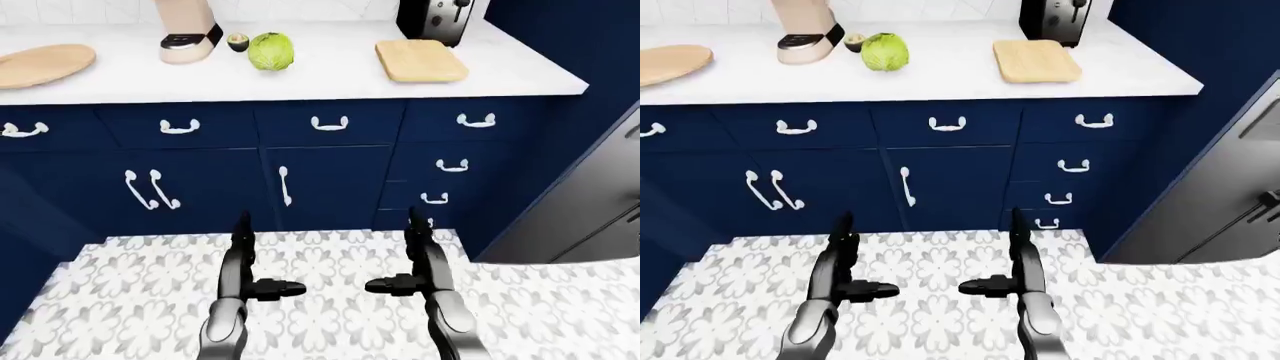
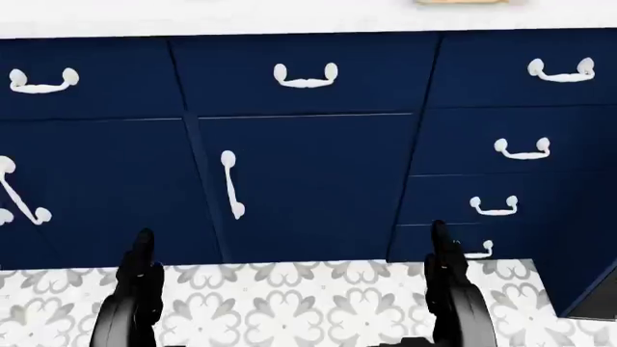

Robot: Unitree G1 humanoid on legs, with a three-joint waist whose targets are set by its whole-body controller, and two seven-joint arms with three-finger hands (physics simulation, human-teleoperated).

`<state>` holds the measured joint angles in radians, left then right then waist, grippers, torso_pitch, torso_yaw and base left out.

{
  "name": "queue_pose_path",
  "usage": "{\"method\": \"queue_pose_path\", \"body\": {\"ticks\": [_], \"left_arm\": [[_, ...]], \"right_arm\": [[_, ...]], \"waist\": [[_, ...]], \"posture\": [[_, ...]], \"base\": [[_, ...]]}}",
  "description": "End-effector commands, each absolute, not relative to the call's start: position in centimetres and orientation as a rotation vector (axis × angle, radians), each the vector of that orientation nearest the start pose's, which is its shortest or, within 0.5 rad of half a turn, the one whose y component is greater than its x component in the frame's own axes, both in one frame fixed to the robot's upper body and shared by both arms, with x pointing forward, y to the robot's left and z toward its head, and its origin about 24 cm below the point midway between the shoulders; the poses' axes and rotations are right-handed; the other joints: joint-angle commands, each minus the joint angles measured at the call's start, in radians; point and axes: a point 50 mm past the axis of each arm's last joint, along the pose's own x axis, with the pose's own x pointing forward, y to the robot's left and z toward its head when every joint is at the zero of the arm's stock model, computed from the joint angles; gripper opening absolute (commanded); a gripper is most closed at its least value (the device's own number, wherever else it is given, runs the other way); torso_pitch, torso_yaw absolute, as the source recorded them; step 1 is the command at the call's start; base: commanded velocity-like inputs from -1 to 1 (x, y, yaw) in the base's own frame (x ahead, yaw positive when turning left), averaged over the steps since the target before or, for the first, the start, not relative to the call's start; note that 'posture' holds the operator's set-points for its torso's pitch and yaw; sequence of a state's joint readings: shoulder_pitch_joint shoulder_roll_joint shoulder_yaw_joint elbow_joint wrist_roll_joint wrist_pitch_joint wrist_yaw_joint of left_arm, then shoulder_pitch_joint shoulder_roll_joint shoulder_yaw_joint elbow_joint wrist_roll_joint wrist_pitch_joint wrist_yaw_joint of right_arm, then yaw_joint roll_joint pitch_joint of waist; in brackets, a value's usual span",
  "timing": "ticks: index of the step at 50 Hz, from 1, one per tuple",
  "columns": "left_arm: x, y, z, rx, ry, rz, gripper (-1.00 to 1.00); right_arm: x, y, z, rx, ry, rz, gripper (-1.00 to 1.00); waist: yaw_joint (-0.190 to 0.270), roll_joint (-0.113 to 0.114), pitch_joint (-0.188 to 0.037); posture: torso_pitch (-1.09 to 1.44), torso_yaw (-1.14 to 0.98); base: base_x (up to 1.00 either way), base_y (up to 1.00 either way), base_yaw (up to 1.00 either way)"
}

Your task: Place the lettuce and the avocado on separate cutting boards.

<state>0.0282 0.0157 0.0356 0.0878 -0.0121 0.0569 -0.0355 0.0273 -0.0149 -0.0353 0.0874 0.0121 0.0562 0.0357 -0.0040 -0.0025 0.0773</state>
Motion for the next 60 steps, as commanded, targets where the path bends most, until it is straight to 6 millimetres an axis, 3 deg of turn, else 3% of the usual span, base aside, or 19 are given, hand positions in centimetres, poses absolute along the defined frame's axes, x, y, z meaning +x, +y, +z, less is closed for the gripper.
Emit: {"method": "queue_pose_path", "body": {"ticks": [1,3,5,8,20,21,26,29,31,34,43,47,48,50,55,57,58,59,60], "left_arm": [[24.9,16.1,5.3,-0.020,-0.016,-0.013,1.00],[24.8,16.2,5.6,-0.025,-0.017,-0.015,1.00],[24.8,16.2,6.3,-0.001,-0.027,-0.018,1.00],[25.0,16.6,7.2,0.005,-0.039,-0.011,1.00],[27.1,17.8,16.3,0.068,-0.202,0.013,1.00],[27.3,17.8,17.1,0.073,-0.219,0.012,1.00],[27.0,18.7,20.6,0.098,-0.288,0.032,1.00],[26.4,19.3,21.8,0.117,-0.319,0.062,1.00],[26.0,19.6,22.1,0.112,-0.333,0.072,1.00],[25.8,19.5,22.1,0.113,-0.336,0.072,1.00],[25.6,19.5,22.1,0.120,-0.343,0.079,1.00],[25.6,19.5,22.0,0.133,-0.348,0.077,1.00],[25.6,19.5,22.0,0.133,-0.348,0.077,1.00],[25.5,19.6,21.9,0.133,-0.346,0.080,1.00],[25.5,19.5,22.0,0.144,-0.351,0.082,1.00],[25.5,19.5,22.2,0.150,-0.359,0.083,1.00],[25.4,19.5,22.2,0.155,-0.362,0.085,1.00],[25.4,19.5,22.2,0.157,-0.364,0.085,1.00],[25.4,19.5,22.3,0.158,-0.367,0.087,1.00]], "right_arm": [[26.0,-15.9,5.5,-0.035,-0.028,-0.021,1.00],[26.2,-15.5,6.4,-0.029,-0.035,-0.015,1.00],[26.5,-15.2,7.4,-0.026,-0.063,-0.005,1.00],[26.9,-15.2,8.9,-0.033,-0.093,0.001,1.00],[28.8,-15.4,16.7,-0.072,-0.279,0.028,1.00],[28.8,-15.3,18.0,-0.075,-0.314,0.030,1.00],[28.7,-14.8,21.8,-0.075,-0.399,0.055,1.00],[28.4,-14.9,22.8,-0.068,-0.418,0.051,1.00],[28.1,-14.7,23.2,-0.073,-0.429,0.056,1.00],[27.9,-14.6,23.3,-0.061,-0.434,0.060,1.00],[28.1,-14.3,22.7,-0.049,-0.428,0.072,1.00],[28.1,-13.5,22.4,-0.047,-0.426,0.092,1.00],[28.1,-13.5,22.4,-0.047,-0.426,0.092,1.00],[28.1,-13.6,22.3,-0.041,-0.426,0.093,1.00],[28.2,-13.5,22.2,-0.038,-0.424,0.093,1.00],[28.1,-13.6,22.0,-0.045,-0.424,0.094,1.00],[28.0,-13.6,21.9,-0.043,-0.421,0.093,1.00],[28.1,-13.6,21.9,-0.042,-0.422,0.093,1.00],[28.1,-13.5,22.1,-0.042,-0.424,0.095,1.00]], "waist": [[-0.002,-0.008,-0.001],[0.013,-0.001,-0.065],[0.011,-0.007,-0.021],[0.012,-0.004,-0.073],[0.010,0.000,-0.091],[0.008,0.008,-0.110],[-0.005,0.003,-0.067],[-0.013,0.040,-0.060],[-0.016,0.096,-0.064],[-0.014,0.084,-0.041],[0.003,0.013,-0.048],[0.012,-0.051,-0.061],[0.000,-0.012,-0.050],[0.001,-0.034,-0.048],[-0.016,0.024,-0.034],[-0.018,0.066,-0.042],[-0.013,0.109,-0.061],[-0.003,0.080,-0.051],[-0.009,0.093,-0.045]], "posture": [[0.00,0.00],[0.00,0.00],[0.00,0.00],[0.00,0.00],[0.00,0.00],[0.00,0.00],[0.00,0.00],[0.00,0.00],[0.00,0.00],[0.00,0.00],[0.00,0.00],[0.00,0.00],[0.00,0.00],[0.00,0.00],[0.00,0.00],[0.00,0.00],[0.00,0.00],[0.00,0.00],[0.00,0.00]], "base": [[0.00,0.00,0.00],[0.00,0.00,0.00],[0.00,0.00,0.00],[0.00,0.00,0.00],[0.00,0.00,0.00],[0.00,0.12,0.00],[0.21,0.24,0.00],[0.24,0.24,0.00],[0.24,0.24,0.00],[0.24,0.24,0.00],[0.24,0.25,0.00],[0.25,0.24,0.00],[0.26,0.23,0.00],[0.27,0.14,0.00],[0.33,0.04,0.00],[0.33,0.04,0.00],[0.34,0.05,0.00],[0.33,0.03,0.00],[0.32,0.03,0.00]]}}
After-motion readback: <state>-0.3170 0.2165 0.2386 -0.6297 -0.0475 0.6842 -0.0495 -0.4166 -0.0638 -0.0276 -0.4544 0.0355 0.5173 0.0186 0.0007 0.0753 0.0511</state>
